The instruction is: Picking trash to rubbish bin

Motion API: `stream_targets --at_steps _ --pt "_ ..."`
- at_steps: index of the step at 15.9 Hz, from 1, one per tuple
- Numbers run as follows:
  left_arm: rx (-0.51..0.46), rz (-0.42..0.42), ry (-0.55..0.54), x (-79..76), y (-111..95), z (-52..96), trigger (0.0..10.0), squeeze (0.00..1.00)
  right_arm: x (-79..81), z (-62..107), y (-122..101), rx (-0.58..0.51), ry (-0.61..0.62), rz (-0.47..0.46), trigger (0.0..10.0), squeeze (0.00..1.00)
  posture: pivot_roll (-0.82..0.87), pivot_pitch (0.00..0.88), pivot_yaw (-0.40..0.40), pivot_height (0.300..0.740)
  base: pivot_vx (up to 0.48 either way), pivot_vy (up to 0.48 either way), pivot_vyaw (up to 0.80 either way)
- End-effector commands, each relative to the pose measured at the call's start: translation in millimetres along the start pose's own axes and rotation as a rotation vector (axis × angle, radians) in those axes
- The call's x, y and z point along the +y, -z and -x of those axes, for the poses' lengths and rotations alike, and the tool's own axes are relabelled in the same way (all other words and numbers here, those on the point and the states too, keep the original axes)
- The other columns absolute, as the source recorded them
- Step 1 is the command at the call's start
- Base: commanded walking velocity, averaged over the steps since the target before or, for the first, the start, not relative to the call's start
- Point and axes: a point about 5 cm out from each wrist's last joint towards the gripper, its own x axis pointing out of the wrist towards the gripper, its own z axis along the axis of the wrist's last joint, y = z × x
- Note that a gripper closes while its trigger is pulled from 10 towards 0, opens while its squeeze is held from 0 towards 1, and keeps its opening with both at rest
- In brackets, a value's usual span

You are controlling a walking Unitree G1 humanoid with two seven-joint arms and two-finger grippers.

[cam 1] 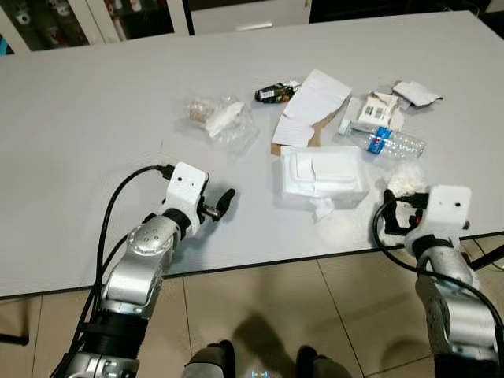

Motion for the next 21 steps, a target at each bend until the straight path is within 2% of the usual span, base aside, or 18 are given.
stream_targets --at_steps 1,2,5,8,11,18,19,20,21 --pt "-0.024 0.019 0.021 -0.7 -4.0 2.9 10.0 0.00 -2.6 -3.0 -0.8 -0.007 -0.008 0.001 10.0 0.00 0.25 0.232 0.045 0.740 0.000 0.000 0.00" --pt "-0.064 0.053 0.092 -7.0 -9.1 4.2 10.0 0.00 -3.3 -8.3 -2.2 -0.014 -0.027 0.008 10.0 0.00 0.25 0.232 0.044 0.740 0.000 0.000 0.00" --pt "-0.120 0.080 0.171 -11.9 -18.2 6.3 10.0 0.00 -4.8 -12.0 -2.7 -0.021 -0.040 0.020 10.0 0.00 0.25 0.232 0.044 0.740 0.000 0.000 0.00" --pt "-0.150 0.124 0.243 -17.7 -24.2 6.5 10.0 0.00 -4.9 -15.6 1.5 -0.007 -0.052 0.011 10.0 0.00 0.25 0.229 0.043 0.740 0.000 0.000 0.00" --pt "-0.159 0.169 0.392 -31.2 -28.9 10.0 10.0 0.00 -4.2 -19.6 7.1 0.017 -0.069 -0.017 10.0 0.00 0.25 0.229 0.043 0.740 0.000 0.000 0.00" --pt "-0.155 0.215 0.487 -36.6 -31.3 14.1 10.0 0.00 -1.2 -31.5 13.0 0.034 -0.146 -0.013 10.0 0.00 0.25 0.227 0.046 0.740 0.000 0.000 0.00" --pt "-0.149 0.216 0.499 -37.4 -30.5 15.4 10.0 0.00 1.4 -33.1 14.7 0.036 -0.171 -0.022 6.8 0.00 0.25 0.227 0.046 0.740 0.000 0.000 0.00" --pt "-0.146 0.214 0.502 -37.4 -29.9 15.8 10.0 0.00 2.2 -34.0 15.7 0.038 -0.179 -0.025 2.2 0.00 0.25 0.227 0.046 0.740 0.000 0.000 0.00" --pt "-0.142 0.212 0.504 -37.2 -29.4 16.1 10.0 0.00 3.7 -35.3 17.2 0.038 -0.191 -0.033 0.0 0.00 0.25 0.227 0.046 0.740 0.000 0.000 0.00"
